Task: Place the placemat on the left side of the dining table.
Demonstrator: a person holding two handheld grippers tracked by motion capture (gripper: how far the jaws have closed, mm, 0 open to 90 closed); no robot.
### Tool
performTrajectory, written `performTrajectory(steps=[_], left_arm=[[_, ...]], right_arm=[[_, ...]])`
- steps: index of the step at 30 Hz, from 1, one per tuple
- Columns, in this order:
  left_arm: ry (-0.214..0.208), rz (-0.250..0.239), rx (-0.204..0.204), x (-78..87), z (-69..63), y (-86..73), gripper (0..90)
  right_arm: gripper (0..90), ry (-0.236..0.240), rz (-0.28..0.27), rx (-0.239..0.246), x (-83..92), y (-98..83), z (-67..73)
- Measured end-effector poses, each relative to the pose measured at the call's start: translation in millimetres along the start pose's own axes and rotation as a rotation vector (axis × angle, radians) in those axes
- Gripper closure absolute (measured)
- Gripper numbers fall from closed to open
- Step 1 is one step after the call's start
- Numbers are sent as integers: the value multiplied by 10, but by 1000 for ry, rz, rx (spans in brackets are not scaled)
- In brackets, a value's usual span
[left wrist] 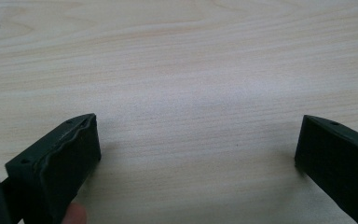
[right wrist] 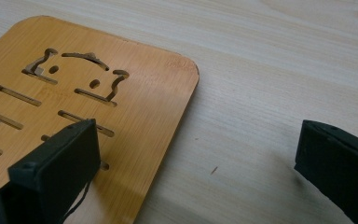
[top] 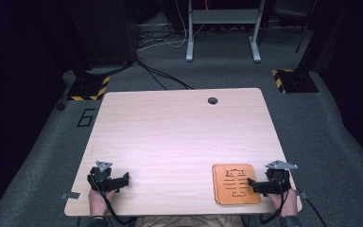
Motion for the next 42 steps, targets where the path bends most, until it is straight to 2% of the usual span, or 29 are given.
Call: performTrajectory(steps=[8,13,18,23,26,30,39,41,42], left_arm=[[0,0,0,0,0,0,0],[0,0,0,0,0,0,0],[0,0,0,0,-1,0,0],[0,1,2,1,-2,-1,0],[1,0,1,0,-1,-1,0],[1,1,2,1,-1,-1,0],[8,3,4,6,-7,-2,0],[12,2,9,7,-12,-3,0],[-1,-2,27,8,-41,1,0]], right_arm=[[0,4,6,-22,15,-34,-47],[0,17,0,-39,6,-60,-127],[0,-3,0,-49,26,-80,-198],[0,2,-2,-56,27,-94,-238],[0,-28,5,-48,36,-113,-278],[0,-42,4,-53,46,-134,-332],[0,-45,-5,-58,44,-138,-329],[0,-45,-7,-58,43,-137,-329],[0,-45,-8,-58,42,-137,-330]])
Point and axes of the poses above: each handheld gripper's, and its own axes: x roughly backward along the jaws, y roughly out of its top, z roughly to its left, the point moved 4 cm from there along -x, roughly forward along the jaws, and after that the axes turned 11 degrees about -y, right-handed, at the moved point
